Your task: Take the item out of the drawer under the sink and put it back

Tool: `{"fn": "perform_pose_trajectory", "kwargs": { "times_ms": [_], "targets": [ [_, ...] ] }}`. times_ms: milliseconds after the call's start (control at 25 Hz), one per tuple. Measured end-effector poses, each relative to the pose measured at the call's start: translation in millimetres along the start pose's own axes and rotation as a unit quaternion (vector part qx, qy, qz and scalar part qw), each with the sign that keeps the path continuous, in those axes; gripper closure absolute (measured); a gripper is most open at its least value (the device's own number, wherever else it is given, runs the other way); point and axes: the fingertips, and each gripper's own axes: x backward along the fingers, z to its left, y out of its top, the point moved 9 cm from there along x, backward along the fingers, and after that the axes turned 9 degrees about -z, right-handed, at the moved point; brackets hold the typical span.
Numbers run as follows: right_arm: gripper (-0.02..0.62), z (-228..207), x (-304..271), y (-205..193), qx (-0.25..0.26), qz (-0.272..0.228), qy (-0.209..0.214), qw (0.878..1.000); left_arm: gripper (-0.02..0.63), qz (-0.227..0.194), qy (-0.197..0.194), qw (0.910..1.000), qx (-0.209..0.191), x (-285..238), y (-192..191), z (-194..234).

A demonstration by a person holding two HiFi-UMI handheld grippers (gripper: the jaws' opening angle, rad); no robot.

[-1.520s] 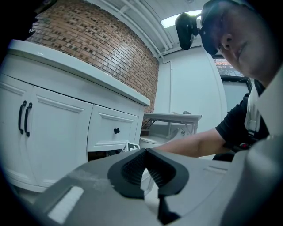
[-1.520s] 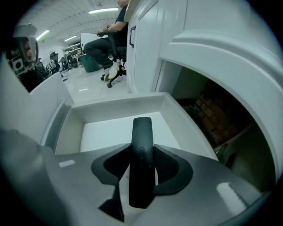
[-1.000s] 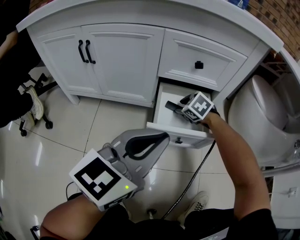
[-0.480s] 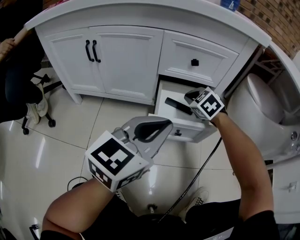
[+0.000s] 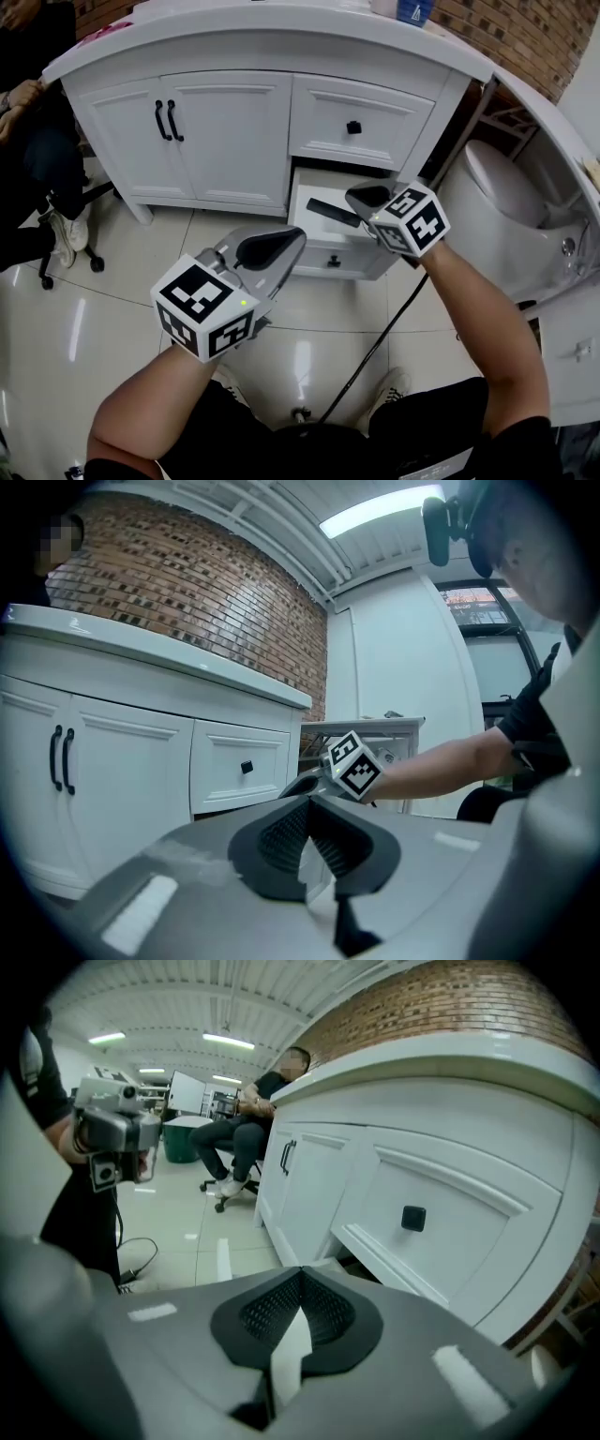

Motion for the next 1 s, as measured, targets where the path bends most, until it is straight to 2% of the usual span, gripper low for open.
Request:
{"fn": "perform_pose_trajectory", "kwargs": {
  "times_ms": [240,480,720,1000],
  "targets": [
    [0.588,28,61,23,-0.059,-0.093,0.013,0.994,0.600,-0.002,-0.014,0.9999,-0.007,1,1,-10],
    [0.588,54,135,36,-0.104,-0.164,-0.009,0.981,0.600,0.001,-0.034,0.9994,-0.011,1,3,-18],
    [0.588,77,170,35,-0.135,-0.177,-0.027,0.975,0.600,0.010,-0.040,0.9991,0.008,-4,-3,-19],
    [0.588,92,176,13,-0.141,-0.156,-0.044,0.977,0.600,0.007,-0.032,0.9994,0.008,-4,0,-20]
  ]
}}
